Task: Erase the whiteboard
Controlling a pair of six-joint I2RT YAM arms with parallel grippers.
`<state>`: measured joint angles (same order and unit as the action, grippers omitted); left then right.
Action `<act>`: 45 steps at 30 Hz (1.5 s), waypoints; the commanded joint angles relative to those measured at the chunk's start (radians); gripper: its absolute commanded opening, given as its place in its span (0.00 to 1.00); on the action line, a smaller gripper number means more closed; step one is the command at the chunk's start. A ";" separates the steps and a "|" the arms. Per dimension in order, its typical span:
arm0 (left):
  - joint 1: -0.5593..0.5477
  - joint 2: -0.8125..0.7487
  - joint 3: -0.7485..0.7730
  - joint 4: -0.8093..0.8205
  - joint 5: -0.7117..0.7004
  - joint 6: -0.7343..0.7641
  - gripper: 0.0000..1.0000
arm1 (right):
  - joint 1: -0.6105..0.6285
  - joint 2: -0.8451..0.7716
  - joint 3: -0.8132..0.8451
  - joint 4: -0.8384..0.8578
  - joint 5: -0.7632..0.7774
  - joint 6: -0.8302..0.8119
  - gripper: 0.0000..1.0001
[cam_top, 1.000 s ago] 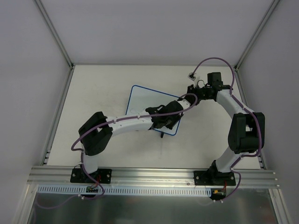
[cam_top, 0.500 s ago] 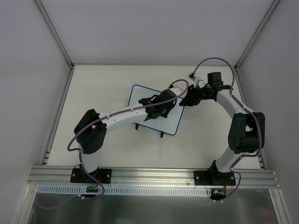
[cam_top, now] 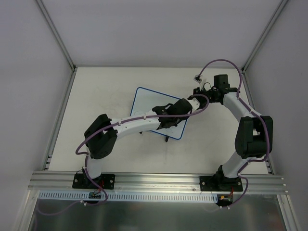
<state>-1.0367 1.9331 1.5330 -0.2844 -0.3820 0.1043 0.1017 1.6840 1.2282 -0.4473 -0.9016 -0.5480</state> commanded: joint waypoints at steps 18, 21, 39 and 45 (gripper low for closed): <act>-0.045 0.073 -0.080 0.036 0.167 0.172 0.00 | 0.009 -0.029 -0.004 -0.004 0.064 -0.041 0.00; -0.059 0.075 -0.138 0.034 0.167 0.170 0.00 | 0.007 -0.029 -0.004 -0.002 0.064 -0.041 0.00; 0.039 -0.014 -0.205 0.022 0.071 -0.079 0.00 | 0.007 -0.027 -0.009 -0.004 0.069 -0.036 0.00; 0.174 -0.106 -0.232 0.024 0.035 -0.228 0.00 | 0.007 -0.030 -0.012 -0.004 0.069 -0.040 0.00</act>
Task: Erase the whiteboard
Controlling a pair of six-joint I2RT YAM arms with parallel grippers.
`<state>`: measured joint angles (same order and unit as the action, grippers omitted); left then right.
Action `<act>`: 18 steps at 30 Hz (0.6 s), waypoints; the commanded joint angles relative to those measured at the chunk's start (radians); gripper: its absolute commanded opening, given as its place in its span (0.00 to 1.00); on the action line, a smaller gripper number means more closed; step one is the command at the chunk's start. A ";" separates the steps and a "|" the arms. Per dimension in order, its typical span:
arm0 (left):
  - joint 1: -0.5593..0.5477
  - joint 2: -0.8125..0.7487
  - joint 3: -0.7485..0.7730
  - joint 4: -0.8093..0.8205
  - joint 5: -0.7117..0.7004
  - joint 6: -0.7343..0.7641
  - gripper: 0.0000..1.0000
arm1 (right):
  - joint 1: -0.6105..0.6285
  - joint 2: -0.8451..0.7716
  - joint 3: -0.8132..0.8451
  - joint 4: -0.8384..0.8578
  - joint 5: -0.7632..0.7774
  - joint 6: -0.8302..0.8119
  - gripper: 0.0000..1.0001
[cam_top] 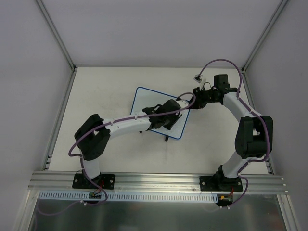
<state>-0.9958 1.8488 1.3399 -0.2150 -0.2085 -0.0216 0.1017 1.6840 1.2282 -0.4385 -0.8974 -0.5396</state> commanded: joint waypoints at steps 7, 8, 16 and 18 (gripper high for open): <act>0.258 -0.094 -0.113 -0.041 -0.180 -0.184 0.00 | 0.001 -0.035 -0.016 -0.012 0.063 -0.049 0.00; 0.287 -0.103 -0.126 -0.041 -0.172 -0.208 0.00 | 0.001 -0.035 -0.016 -0.011 0.063 -0.051 0.00; 0.421 -0.221 -0.304 0.046 -0.161 -0.293 0.00 | -0.005 -0.037 -0.019 -0.012 0.060 -0.056 0.00; 0.436 -0.244 -0.341 0.083 -0.157 -0.299 0.00 | -0.005 -0.037 -0.021 -0.012 0.057 -0.057 0.00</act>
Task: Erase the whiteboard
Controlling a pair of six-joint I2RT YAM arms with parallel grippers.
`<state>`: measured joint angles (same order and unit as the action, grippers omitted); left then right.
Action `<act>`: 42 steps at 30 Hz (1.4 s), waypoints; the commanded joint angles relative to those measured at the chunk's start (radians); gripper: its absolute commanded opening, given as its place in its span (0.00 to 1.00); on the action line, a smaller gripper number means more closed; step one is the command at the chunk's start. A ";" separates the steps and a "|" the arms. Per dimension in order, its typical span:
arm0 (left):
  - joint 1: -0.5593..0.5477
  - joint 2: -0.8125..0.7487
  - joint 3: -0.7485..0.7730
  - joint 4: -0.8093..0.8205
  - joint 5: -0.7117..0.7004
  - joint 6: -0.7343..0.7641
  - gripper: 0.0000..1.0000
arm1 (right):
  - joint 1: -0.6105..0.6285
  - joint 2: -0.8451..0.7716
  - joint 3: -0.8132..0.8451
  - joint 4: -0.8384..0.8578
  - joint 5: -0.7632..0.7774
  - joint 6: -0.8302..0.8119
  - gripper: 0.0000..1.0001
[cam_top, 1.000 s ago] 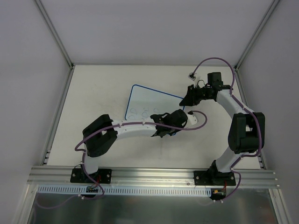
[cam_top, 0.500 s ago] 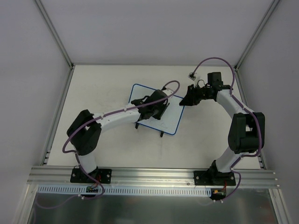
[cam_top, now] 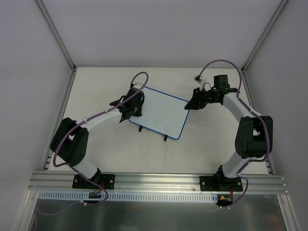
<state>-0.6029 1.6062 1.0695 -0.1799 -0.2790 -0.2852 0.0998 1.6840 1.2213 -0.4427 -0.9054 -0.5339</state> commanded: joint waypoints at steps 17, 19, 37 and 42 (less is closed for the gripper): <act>-0.093 0.006 -0.177 0.303 0.004 -0.013 0.00 | -0.006 -0.033 -0.014 -0.008 0.048 -0.064 0.00; -0.147 0.024 -0.155 0.304 0.011 -0.009 0.00 | -0.006 -0.035 -0.016 -0.008 0.048 -0.064 0.00; -0.325 0.141 -0.023 0.293 0.009 0.020 0.00 | -0.006 -0.037 -0.020 -0.008 0.053 -0.066 0.00; -0.241 0.081 -0.086 0.292 -0.019 -0.055 0.00 | -0.008 -0.037 -0.025 -0.007 0.054 -0.067 0.00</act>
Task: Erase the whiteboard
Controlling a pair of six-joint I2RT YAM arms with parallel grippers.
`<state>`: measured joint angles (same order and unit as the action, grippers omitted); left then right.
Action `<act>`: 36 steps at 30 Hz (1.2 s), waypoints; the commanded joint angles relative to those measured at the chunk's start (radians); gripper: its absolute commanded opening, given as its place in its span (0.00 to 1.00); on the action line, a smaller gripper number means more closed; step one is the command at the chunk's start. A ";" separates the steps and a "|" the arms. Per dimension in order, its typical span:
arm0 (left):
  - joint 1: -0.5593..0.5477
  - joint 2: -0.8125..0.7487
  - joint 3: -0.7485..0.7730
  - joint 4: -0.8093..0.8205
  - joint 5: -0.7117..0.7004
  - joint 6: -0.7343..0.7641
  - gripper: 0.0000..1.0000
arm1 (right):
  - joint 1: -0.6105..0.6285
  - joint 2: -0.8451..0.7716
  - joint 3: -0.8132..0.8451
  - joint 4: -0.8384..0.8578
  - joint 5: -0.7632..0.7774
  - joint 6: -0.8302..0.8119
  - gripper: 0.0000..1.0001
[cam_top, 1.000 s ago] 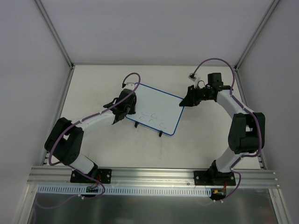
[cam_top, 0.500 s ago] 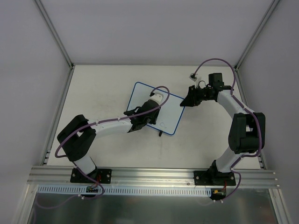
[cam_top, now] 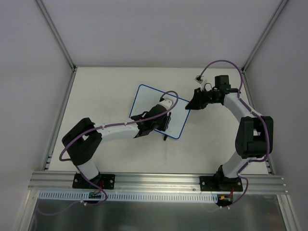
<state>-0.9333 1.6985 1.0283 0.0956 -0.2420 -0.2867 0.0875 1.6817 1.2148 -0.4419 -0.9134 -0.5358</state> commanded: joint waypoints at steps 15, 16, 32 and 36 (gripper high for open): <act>0.407 -0.169 -0.189 0.016 -0.045 -0.083 0.00 | 0.000 -0.036 -0.021 -0.008 0.064 -0.069 0.00; 0.412 -0.166 -0.189 0.016 -0.040 -0.078 0.00 | 0.000 -0.034 -0.023 -0.008 0.064 -0.070 0.00; 0.447 -0.217 -0.387 0.006 0.004 -0.278 0.00 | -0.005 -0.037 -0.031 -0.009 0.057 -0.073 0.00; 0.449 -0.217 -0.393 0.006 0.020 -0.284 0.00 | -0.003 -0.037 -0.031 -0.009 0.059 -0.073 0.00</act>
<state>-0.4953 1.4586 0.6704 0.1696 -0.2169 -0.5373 0.0875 1.6703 1.1999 -0.4427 -0.9264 -0.5365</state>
